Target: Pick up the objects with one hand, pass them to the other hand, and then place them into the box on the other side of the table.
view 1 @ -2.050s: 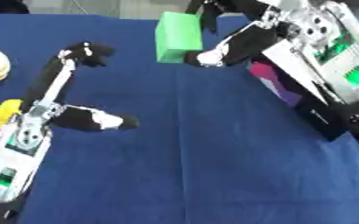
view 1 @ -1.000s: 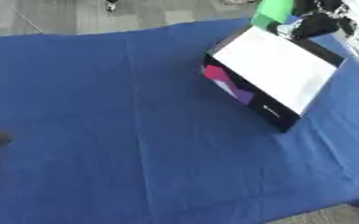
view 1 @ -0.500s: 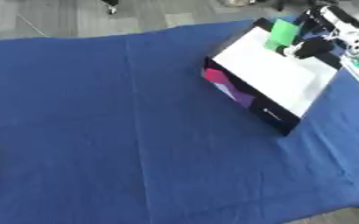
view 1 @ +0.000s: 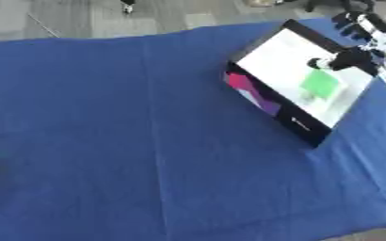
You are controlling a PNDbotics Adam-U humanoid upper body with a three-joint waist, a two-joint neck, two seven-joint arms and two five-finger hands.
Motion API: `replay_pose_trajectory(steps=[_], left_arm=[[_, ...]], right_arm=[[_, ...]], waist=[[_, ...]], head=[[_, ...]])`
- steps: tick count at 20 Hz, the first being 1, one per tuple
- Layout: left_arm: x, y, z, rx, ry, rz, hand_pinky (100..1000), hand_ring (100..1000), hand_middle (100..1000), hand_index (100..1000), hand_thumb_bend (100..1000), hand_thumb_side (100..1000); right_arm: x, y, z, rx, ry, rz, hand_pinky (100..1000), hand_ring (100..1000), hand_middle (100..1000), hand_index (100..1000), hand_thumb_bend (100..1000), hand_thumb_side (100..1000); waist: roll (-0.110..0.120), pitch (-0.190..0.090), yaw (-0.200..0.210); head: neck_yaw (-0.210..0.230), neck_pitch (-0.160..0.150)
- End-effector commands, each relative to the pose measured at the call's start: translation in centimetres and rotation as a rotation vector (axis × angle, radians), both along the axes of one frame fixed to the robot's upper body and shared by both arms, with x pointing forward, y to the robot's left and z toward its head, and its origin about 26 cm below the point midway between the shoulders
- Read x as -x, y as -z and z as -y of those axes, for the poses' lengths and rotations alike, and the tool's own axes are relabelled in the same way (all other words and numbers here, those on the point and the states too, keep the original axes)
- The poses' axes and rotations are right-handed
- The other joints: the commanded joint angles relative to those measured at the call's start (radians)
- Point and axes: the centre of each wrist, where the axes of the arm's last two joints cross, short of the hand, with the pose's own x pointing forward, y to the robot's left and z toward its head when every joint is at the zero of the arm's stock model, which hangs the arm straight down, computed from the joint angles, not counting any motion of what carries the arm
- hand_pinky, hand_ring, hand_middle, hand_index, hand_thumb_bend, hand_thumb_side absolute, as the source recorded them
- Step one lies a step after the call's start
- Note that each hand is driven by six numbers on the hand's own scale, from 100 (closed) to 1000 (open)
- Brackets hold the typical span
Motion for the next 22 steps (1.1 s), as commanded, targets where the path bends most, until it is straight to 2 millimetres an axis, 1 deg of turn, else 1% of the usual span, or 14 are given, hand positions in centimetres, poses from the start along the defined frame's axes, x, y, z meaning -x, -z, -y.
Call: replay_pose_trajectory(steps=[1, 3, 4, 5, 6, 7, 8, 9, 10, 11, 13, 17, 19, 22], left_arm=[[0.4, -1.3, -1.2, -0.013, -0.034, 0.039, 734, 667, 688, 790, 960, 399], [0.4, -1.6, -1.8, -0.003, -0.055, 0.033, 735, 670, 690, 792, 951, 401], [0.4, -1.8, -2.2, 0.0, -0.066, 0.029, 735, 670, 690, 792, 948, 400], [0.4, -2.1, -2.7, -0.002, -0.083, 0.022, 738, 676, 689, 793, 922, 390], [0.3, -2.5, -3.1, -0.007, -0.098, 0.013, 738, 676, 689, 793, 922, 391], [0.2, -3.0, -3.6, -0.018, -0.116, 0.0, 742, 685, 693, 795, 912, 406], [0.2, -3.5, -4.1, -0.032, -0.133, -0.018, 743, 687, 694, 796, 908, 407], [0.1, -4.2, -4.6, -0.048, -0.151, -0.034, 747, 692, 697, 796, 895, 399], [0.0, -4.8, -5.1, -0.063, -0.168, -0.05, 751, 697, 700, 796, 894, 398], [-0.1, -5.4, -5.6, -0.078, -0.185, -0.067, 755, 700, 702, 796, 895, 391], [-0.6, -6.5, -6.4, -0.1, -0.212, -0.111, 764, 708, 706, 798, 900, 390], [-2.0, -8.2, -8.0, -0.157, -0.232, -0.27, 784, 730, 719, 805, 916, 385], [-2.8, -9.0, -8.6, -0.179, -0.236, -0.35, 784, 727, 715, 802, 908, 390], [-4.6, -9.8, -8.9, -0.186, -0.245, -0.433, 786, 735, 718, 801, 916, 387]], right_arm=[[0.7, -2.1, 0.3, -0.005, 0.014, 0.076, 821, 802, 768, 862, 622, 195], [1.0, -2.9, -0.2, -0.069, -0.013, 0.144, 822, 797, 753, 858, 595, 231], [1.2, -3.3, -0.5, -0.108, -0.033, 0.186, 822, 797, 752, 858, 591, 232], [1.4, -3.8, -1.0, -0.145, -0.056, 0.233, 824, 796, 747, 860, 468, 298], [1.7, -4.2, -1.3, -0.178, -0.075, 0.272, 825, 796, 747, 861, 460, 303], [1.9, -4.7, -1.8, -0.206, -0.099, 0.31, 827, 798, 748, 873, 415, 350], [2.1, -5.2, -2.2, -0.233, -0.124, 0.342, 827, 798, 748, 876, 413, 355], [2.3, -5.6, -2.7, -0.258, -0.152, 0.365, 827, 800, 750, 884, 466, 334], [2.5, -6.0, -3.0, -0.28, -0.18, 0.381, 827, 800, 750, 885, 494, 315], [2.7, -6.3, -3.4, -0.298, -0.209, 0.393, 826, 800, 749, 890, 559, 269], [2.9, -6.8, -3.9, -0.323, -0.261, 0.41, 824, 795, 742, 888, 632, 215], [3.2, -7.5, -4.8, -0.354, -0.309, 0.446, 823, 789, 732, 876, 633, 206], [3.4, -7.7, -5.2, -0.361, -0.322, 0.462, 823, 787, 729, 874, 633, 203], [3.6, -8.1, -5.8, -0.371, -0.337, 0.483, 822, 784, 726, 873, 628, 202]], waist=[[0.012, -0.005, -0.002], [0.014, -0.006, -0.003], [0.016, -0.006, -0.002], [0.018, -0.007, -0.001], [0.019, -0.007, 0.0], [0.021, -0.008, 0.002], [0.022, -0.009, 0.003], [0.022, -0.01, 0.004], [0.023, -0.011, 0.005], [0.024, -0.012, 0.006], [0.024, -0.014, 0.006], [0.025, -0.013, 0.004], [0.024, -0.012, 0.001], [0.023, -0.007, -0.009]], head=[[0.041, -0.003], [0.1, -0.002], [0.129, -0.001], [0.159, 0.001], [0.18, 0.002], [0.2, 0.004], [0.215, 0.004], [0.227, 0.005], [0.237, 0.006], [0.246, 0.006], [0.262, 0.004], [0.281, -0.005], [0.285, -0.009], [0.285, -0.02]])
